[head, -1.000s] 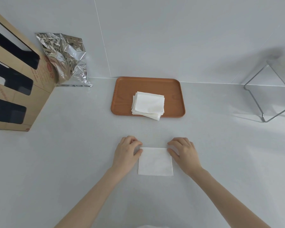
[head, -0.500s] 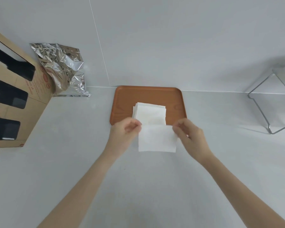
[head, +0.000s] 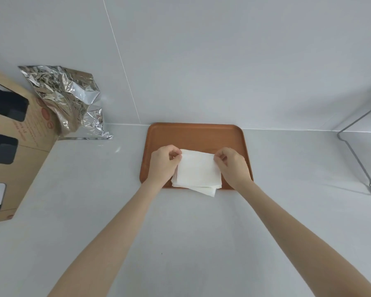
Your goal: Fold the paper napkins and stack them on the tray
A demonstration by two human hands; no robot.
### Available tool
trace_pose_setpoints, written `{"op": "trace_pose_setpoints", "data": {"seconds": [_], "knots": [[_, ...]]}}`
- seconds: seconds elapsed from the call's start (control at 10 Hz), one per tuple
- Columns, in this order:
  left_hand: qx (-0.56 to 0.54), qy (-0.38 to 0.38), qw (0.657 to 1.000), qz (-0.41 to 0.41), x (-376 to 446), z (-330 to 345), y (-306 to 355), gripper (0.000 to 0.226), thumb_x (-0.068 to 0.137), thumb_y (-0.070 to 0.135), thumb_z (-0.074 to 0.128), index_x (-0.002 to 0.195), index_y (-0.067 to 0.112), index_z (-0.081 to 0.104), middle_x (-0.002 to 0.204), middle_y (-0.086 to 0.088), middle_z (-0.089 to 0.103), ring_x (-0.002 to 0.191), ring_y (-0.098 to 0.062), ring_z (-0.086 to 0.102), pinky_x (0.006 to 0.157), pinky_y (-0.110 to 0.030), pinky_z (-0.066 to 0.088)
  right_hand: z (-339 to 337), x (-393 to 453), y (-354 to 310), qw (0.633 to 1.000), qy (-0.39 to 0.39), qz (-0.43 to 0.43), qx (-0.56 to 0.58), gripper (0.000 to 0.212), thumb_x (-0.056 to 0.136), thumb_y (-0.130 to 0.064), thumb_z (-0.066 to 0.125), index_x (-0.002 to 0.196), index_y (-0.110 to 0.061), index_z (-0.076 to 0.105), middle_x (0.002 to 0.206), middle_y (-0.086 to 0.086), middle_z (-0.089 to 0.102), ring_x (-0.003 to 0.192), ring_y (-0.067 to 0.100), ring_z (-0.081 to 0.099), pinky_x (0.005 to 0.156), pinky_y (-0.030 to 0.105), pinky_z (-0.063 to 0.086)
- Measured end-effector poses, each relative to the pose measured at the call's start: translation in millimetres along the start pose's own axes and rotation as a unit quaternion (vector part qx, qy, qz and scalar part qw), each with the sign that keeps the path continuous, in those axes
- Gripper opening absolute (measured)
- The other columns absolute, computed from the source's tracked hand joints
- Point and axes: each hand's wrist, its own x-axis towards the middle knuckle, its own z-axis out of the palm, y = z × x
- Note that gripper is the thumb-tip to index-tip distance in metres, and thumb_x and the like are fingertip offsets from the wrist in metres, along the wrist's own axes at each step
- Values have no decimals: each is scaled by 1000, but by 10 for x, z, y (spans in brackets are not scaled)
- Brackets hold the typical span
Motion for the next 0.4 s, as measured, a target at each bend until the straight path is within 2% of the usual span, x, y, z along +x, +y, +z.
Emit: {"op": "trace_pose_setpoints", "data": {"seconds": [0.1, 0.2, 0.3, 0.4], "knots": [[13, 4, 1000, 2, -10, 13, -14, 10, 79, 11, 60, 89, 9, 63, 89, -14, 66, 74, -18, 55, 78, -29, 45, 49, -7, 6, 999, 21, -19, -33, 9, 86, -12, 53, 91, -11, 60, 99, 7, 59, 94, 27, 54, 71, 39, 49], [37, 7, 999, 18, -17, -76, 77, 16, 81, 16, 60, 96, 11, 60, 97, -13, 62, 76, -18, 55, 77, -27, 42, -49, -61, -106, 997, 36, -46, -56, 17, 87, -11, 52, 102, -10, 59, 110, 10, 59, 102, 27, 51, 78, 35, 45], [12, 38, 998, 43, -13, -235, 300, 19, 84, 16, 57, 101, 10, 58, 104, -13, 62, 84, -18, 57, 80, -25, 41, -252, -128, -369, 993, 75, -86, 9, 15, 87, -11, 53, 101, -12, 60, 106, 7, 60, 94, 24, 55, 80, 36, 48], [-80, 88, 991, 55, -81, -437, 611, 20, 85, 14, 56, 105, 10, 58, 109, -10, 63, 89, -17, 58, 84, -26, 43, -565, -349, -765, 976, 106, -77, 173, 13, 88, -13, 52, 96, -18, 61, 96, 0, 61, 78, 11, 57, 72, 20, 47]]}}
